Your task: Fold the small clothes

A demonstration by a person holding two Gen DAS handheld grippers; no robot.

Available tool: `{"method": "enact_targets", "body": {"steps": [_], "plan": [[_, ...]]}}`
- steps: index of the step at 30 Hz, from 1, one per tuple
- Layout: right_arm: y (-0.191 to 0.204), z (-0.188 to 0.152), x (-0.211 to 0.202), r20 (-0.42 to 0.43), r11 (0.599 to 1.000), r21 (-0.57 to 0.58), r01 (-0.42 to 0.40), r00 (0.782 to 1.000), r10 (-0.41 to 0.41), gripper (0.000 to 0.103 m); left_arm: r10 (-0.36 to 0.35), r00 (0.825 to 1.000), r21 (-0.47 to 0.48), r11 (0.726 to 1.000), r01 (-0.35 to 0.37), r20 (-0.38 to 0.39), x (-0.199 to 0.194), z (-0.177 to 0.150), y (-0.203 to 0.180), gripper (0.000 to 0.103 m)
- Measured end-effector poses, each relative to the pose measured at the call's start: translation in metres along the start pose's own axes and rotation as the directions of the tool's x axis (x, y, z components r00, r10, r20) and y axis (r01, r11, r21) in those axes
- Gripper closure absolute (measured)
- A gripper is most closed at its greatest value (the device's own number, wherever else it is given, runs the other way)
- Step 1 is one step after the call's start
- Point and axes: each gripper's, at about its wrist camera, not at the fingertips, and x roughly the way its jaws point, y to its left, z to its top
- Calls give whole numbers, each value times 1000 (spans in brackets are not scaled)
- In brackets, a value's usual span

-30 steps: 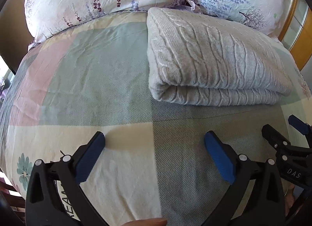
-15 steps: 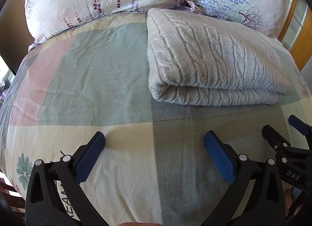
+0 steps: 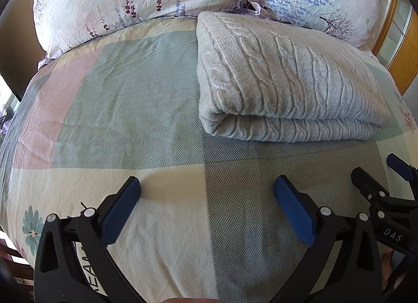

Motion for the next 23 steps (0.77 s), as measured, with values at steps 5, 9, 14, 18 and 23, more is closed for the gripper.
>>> {"method": "enact_targets", "body": {"steps": [5, 9, 14, 18, 23], "plan": [[0, 0, 0, 0, 1000, 0, 0, 1000, 0, 1, 1, 1000, -1, 1000, -1, 0, 0, 0, 0, 2], [0, 0, 0, 1, 1000, 0, 0, 1000, 0, 1, 1, 1000, -2, 1000, -1, -1, 0, -1, 0, 2], [0, 0, 0, 1, 1000, 0, 0, 1000, 0, 1, 0, 1000, 3, 1000, 0, -11, 1, 0, -1, 2], [0, -1, -1, 3, 1000, -1, 1, 1000, -1, 1, 0, 1000, 7, 1000, 0, -12, 2, 1, -1, 2], [0, -1, 0, 3, 1000, 0, 1, 1000, -1, 1, -2, 1000, 9, 1000, 2, -18, 3, 2, 0, 2]]}}
